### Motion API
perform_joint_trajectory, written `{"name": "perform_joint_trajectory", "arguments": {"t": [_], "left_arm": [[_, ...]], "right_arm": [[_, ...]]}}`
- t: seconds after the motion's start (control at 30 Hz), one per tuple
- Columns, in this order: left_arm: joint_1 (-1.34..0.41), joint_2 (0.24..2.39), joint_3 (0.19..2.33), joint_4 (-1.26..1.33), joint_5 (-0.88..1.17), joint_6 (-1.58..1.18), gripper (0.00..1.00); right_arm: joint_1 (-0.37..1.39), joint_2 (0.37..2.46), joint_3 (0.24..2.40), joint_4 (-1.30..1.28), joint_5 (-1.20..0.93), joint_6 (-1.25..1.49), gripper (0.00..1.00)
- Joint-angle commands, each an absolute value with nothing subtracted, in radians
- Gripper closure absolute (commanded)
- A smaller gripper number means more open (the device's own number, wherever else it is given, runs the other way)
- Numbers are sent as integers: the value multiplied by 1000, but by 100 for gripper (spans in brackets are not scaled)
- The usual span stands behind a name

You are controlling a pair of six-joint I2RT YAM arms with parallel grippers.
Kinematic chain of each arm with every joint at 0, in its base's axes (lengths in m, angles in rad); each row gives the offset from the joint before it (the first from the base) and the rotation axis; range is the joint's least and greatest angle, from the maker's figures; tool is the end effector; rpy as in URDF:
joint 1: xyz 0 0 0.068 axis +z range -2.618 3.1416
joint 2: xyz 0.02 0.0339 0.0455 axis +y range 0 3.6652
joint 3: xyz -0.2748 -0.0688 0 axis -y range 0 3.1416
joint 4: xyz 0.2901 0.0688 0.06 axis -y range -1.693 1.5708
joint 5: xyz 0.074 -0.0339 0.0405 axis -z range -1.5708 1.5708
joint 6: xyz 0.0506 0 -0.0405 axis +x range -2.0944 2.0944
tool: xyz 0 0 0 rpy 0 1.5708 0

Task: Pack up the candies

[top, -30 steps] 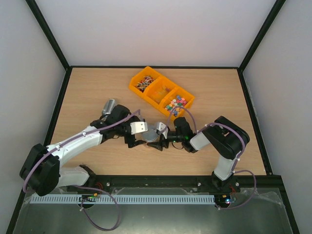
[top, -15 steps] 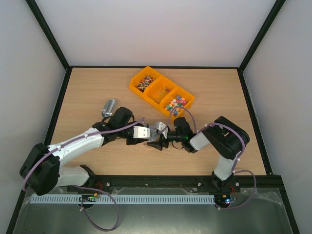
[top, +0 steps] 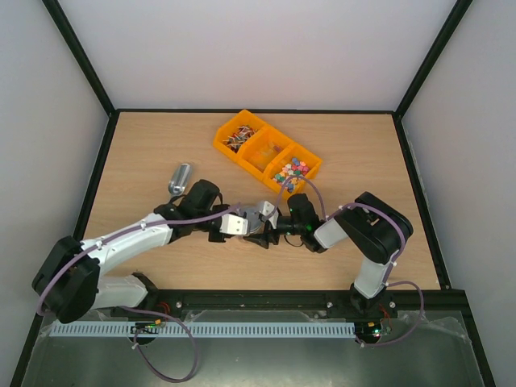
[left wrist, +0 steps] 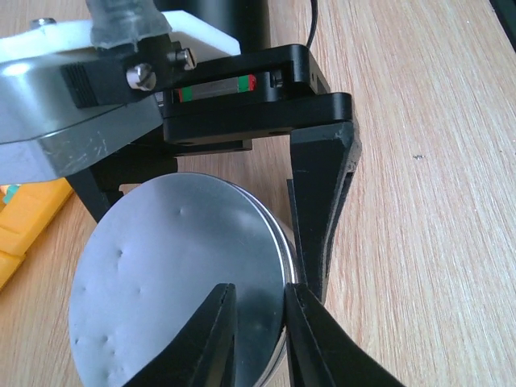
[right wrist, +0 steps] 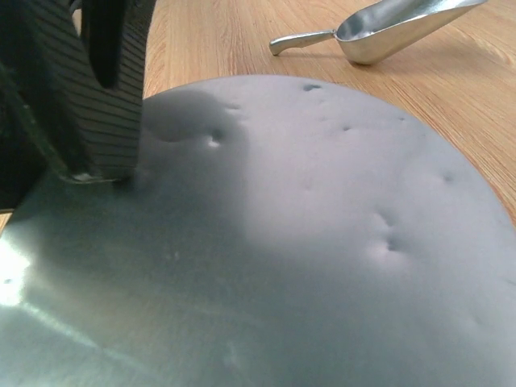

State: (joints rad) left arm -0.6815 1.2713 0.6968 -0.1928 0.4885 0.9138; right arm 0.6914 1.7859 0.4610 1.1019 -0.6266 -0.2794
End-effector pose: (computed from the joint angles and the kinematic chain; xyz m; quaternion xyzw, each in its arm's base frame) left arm 0.2184 -0.2077 0.1864 0.7052 0.5560 -0.1771 0.4027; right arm 0.2273 0.2266 0.0898 -0.5169 0.5678 0.3572 0.5318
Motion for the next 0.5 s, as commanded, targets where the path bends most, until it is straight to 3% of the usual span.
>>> {"name": "perform_joint_trajectory", "arguments": {"t": [0.0, 0.47], "left_arm": [[-683, 1246, 637, -129, 407, 930, 83], [-611, 1210, 578, -63, 302, 937, 87]], "right_arm": [[710, 1793, 437, 1111, -673, -350, 43], [713, 1786, 424, 1109, -707, -385, 51]]}}
